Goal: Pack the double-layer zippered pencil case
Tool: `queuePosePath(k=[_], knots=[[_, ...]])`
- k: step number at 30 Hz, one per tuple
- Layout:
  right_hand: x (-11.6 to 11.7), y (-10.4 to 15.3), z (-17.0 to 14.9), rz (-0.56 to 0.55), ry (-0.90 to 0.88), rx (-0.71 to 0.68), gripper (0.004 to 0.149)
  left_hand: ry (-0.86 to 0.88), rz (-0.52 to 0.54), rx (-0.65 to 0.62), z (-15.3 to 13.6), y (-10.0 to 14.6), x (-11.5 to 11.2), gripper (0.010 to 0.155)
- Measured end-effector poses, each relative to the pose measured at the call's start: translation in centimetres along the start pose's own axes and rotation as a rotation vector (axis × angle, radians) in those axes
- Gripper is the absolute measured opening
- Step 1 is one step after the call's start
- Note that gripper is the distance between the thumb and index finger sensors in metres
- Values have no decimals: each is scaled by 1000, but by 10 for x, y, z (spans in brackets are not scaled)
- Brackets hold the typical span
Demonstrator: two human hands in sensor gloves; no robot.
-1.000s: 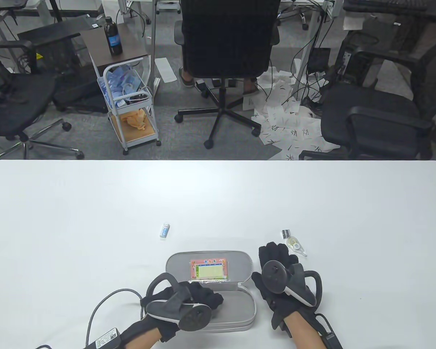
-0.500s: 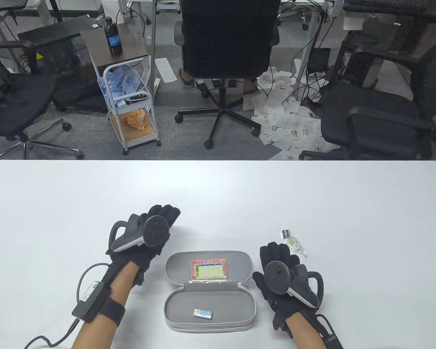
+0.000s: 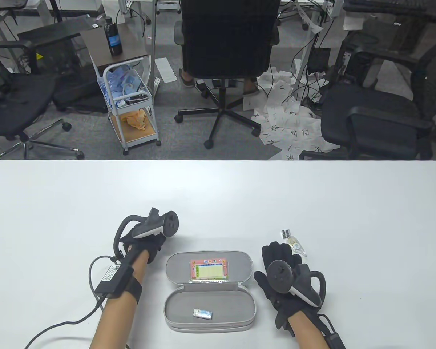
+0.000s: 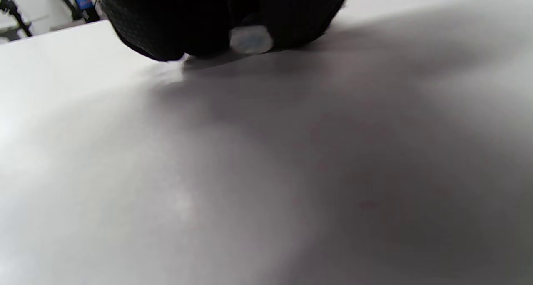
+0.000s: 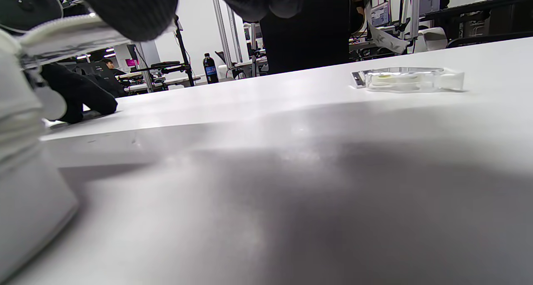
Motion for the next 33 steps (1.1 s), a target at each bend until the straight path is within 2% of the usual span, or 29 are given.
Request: queuePosePath(k=[4, 6, 8, 10, 13, 15, 17, 19, 21, 25, 30, 33], knots=[[0, 0, -1, -7, 4, 4, 74, 0, 4, -4, 2, 0, 3, 58], [-1, 0, -1, -5, 8, 7, 74, -41, 58, -16, 0, 4, 6, 56], [-1, 0, -2, -5, 0, 12, 74, 70, 33, -8, -11, 11, 8, 54], [-2, -1, -3, -4, -4, 11, 73, 175, 128, -12, -21, 27, 19, 52], [-2, -1, -2, -6, -1, 7, 73, 244, 302, -58, -25, 71, 53, 50], [-3, 0, -1, -11, 4, 5, 73, 254, 384, -171, -9, 107, 74, 48], [-3, -1, -1, -8, 2, 2, 73, 213, 447, -288, 22, 151, 84, 47], [-3, -1, -1, -5, -3, 3, 73, 200, 416, -382, 56, 182, 78, 46], [-2, -2, -1, -2, -4, 4, 73, 159, 399, -461, 89, 202, 65, 46], [-1, -1, 0, 5, 18, 1, 73, -6, 352, -515, 132, 213, 39, 46], [-2, 0, 1, -30, 38, 0, 72, -145, 363, -490, 148, 214, 24, 50], [-3, 0, 1, -30, 30, 3, 72, -82, 356, -465, 137, 216, 30, 57]])
Point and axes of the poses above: the tracker on the back of each hand, its own z axis roughly to the thumb side, its own y axis roughly from the fingertips to the wrist, x = y × z, the point moved 3 cm from there along -y, roughly from the wrist to the fingertips, and after that the axes turned 10 degrees about x, right-handed, at the moved point
